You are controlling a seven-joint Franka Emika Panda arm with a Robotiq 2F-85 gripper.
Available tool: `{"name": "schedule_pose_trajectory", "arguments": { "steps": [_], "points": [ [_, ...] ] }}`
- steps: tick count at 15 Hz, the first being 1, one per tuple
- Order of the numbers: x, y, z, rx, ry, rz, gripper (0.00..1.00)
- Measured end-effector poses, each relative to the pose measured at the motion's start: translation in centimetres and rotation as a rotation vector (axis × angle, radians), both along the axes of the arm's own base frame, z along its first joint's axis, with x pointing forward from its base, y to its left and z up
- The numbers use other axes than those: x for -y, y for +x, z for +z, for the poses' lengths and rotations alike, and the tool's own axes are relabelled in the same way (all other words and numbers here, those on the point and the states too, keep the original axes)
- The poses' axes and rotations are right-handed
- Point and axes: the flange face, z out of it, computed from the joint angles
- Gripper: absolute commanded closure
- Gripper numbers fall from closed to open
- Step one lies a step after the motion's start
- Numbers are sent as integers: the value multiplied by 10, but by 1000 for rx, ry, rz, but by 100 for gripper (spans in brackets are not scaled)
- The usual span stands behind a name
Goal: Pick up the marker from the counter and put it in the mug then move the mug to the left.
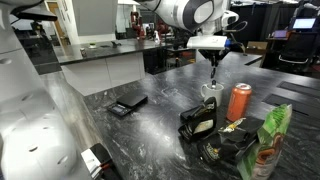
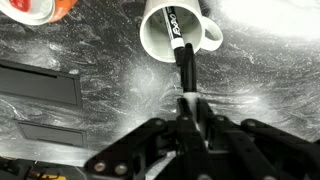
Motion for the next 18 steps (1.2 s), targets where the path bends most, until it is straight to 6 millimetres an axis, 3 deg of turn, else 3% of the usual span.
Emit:
{"name": "schedule_pose_trajectory", "arguments": {
  "steps": [10, 16, 17, 18],
  "points": [
    [27, 11, -53, -44, 56, -96, 97],
    [28, 15, -74, -67, 97, -118, 97],
    [27, 16, -76, -70, 98, -118, 77],
    [27, 16, -77, -73, 99, -118, 63]
  ]
}}
